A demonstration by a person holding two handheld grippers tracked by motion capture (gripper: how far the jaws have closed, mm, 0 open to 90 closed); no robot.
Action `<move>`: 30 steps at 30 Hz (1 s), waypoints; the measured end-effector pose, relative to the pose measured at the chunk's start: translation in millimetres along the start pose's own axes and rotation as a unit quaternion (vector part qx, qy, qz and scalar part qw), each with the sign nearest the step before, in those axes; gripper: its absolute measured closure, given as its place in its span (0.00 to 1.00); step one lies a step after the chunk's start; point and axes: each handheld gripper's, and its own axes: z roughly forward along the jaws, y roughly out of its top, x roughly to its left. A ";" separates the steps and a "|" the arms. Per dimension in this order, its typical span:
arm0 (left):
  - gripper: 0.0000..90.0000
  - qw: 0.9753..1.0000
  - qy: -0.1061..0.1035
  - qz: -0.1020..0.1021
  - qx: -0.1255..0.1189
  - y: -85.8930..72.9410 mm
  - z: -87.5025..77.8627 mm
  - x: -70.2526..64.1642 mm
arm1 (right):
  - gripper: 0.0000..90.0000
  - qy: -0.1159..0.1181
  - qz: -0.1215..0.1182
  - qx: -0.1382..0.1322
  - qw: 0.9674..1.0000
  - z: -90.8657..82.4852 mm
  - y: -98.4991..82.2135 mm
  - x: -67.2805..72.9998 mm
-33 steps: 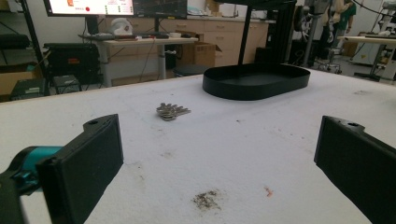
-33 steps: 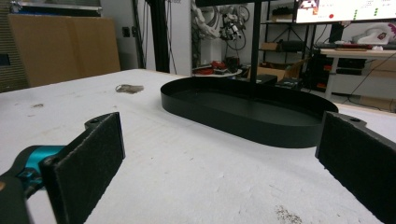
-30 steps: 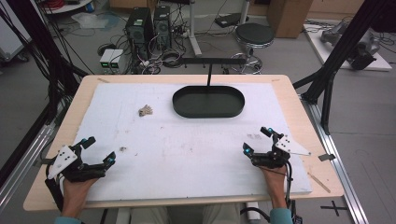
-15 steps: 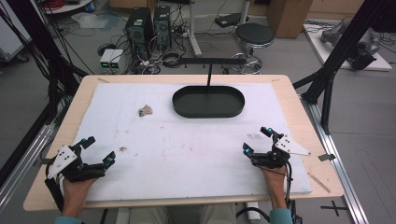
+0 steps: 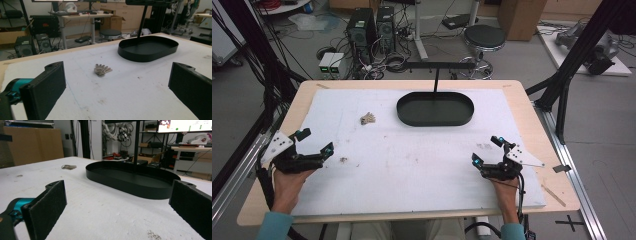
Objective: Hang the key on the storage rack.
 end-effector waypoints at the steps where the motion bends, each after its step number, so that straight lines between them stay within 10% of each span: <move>1: 0.02 1.000 -0.003 0.004 0.006 5.6 3.0 1.0 | 0.01 0.001 0.001 0.001 1.000 -0.1 0.0 0.2; 13: 0.02 0.991 -0.020 0.050 0.123 61.5 61.0 10.2 | 0.01 0.000 -0.003 0.000 1.000 0.0 0.0 0.6; 30: 0.02 0.959 -0.044 0.081 0.268 84.0 149.4 16.9 | 0.01 0.000 0.000 0.000 1.000 0.0 0.0 0.2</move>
